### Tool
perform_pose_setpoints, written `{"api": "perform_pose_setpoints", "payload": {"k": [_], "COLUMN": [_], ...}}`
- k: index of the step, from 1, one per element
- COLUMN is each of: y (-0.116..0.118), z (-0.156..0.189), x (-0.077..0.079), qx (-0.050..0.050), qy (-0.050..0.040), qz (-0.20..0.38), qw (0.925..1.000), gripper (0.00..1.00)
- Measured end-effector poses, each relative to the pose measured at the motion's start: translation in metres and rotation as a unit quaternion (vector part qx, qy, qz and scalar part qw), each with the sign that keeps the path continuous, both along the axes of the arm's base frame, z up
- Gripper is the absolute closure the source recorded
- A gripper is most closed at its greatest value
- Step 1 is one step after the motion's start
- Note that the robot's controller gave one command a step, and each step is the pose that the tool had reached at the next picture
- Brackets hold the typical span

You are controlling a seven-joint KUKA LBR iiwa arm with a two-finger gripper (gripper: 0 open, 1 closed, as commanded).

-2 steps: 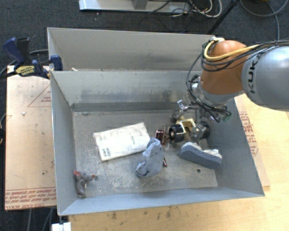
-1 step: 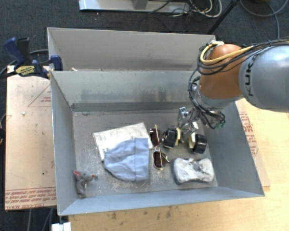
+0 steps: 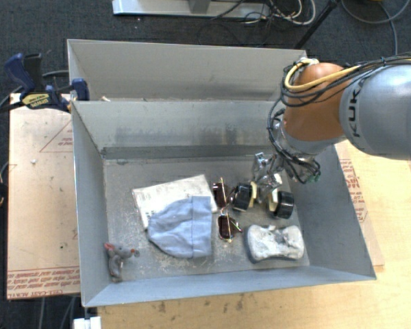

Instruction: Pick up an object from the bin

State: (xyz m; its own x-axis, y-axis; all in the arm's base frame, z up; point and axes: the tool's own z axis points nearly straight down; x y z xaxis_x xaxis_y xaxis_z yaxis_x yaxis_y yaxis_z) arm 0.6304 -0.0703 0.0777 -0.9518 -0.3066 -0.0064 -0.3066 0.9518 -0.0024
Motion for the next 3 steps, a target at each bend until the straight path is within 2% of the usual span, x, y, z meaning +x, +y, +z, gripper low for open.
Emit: {"api": "perform_pose_setpoints", "payload": {"k": [3], "y": [0.001], "z": [0.021], "x": [-0.003], "qx": [0.001], "qy": [0.0056], "qz": [0.0], "qw": [1.0], "gripper": [1.0]}}
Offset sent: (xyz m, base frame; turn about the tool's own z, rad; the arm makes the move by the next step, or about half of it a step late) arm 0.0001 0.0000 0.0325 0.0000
